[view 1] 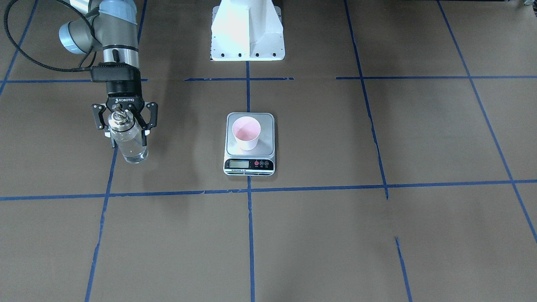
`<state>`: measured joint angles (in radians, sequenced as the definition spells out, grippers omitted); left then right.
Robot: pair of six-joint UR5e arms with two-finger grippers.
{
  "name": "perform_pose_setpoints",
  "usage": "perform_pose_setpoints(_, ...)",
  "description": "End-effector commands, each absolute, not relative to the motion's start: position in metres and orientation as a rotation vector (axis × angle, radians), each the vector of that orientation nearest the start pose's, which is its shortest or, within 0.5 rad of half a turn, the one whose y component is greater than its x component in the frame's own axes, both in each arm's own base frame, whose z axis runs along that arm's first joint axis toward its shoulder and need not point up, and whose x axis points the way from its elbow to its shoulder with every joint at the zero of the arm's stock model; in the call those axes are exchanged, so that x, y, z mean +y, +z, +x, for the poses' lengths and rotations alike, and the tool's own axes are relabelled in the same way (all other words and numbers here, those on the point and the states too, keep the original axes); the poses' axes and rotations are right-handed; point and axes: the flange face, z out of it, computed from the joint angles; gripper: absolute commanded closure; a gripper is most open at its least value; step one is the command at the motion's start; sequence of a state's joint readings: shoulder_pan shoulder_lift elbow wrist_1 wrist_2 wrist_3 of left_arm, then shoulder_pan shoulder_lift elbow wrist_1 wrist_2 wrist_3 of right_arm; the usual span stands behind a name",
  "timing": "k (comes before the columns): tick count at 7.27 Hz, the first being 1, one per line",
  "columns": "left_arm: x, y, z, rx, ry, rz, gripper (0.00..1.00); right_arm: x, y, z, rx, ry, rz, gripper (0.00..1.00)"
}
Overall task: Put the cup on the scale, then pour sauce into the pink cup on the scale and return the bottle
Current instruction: 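Lift the sauce bottle with the right gripper toward the pink cup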
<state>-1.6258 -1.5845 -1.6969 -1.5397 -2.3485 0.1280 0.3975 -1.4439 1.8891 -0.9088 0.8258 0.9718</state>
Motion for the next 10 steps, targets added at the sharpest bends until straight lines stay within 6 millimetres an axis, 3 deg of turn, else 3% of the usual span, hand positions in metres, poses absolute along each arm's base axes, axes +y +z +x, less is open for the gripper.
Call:
perform_pose_setpoints(1,-0.485,0.606,-0.09,0.767,0.1,0.147,0.0,-0.388,0.356,-0.402,-0.521,0.111,1.119,1.0)
perform_pose_setpoints(3,-0.479,0.613,-0.09,0.77,0.094,0.133,0.0,-0.389,0.356,-0.401,-0.352,-0.131,1.185,1.0)
perform_pose_setpoints(4,-0.479,0.613,-0.09,0.77,0.094,0.133,0.0,-0.389,0.358,-0.404,-0.288,-0.17,1.183,1.0)
perform_pose_setpoints(6,-0.479,0.612,-0.089,0.769,0.097,0.136,0.0,-0.398,0.304,-0.448,-0.078,-0.236,1.147,1.0)
perform_pose_setpoints(8,-0.48,0.612,-0.089,0.773,0.097,0.137,0.0,-0.384,0.263,-0.495,0.099,-0.343,1.119,1.0)
perform_pose_setpoints(10,-0.48,0.612,-0.089,0.773,0.097,0.137,0.0,-0.374,0.271,-0.526,0.218,-0.414,1.145,1.0)
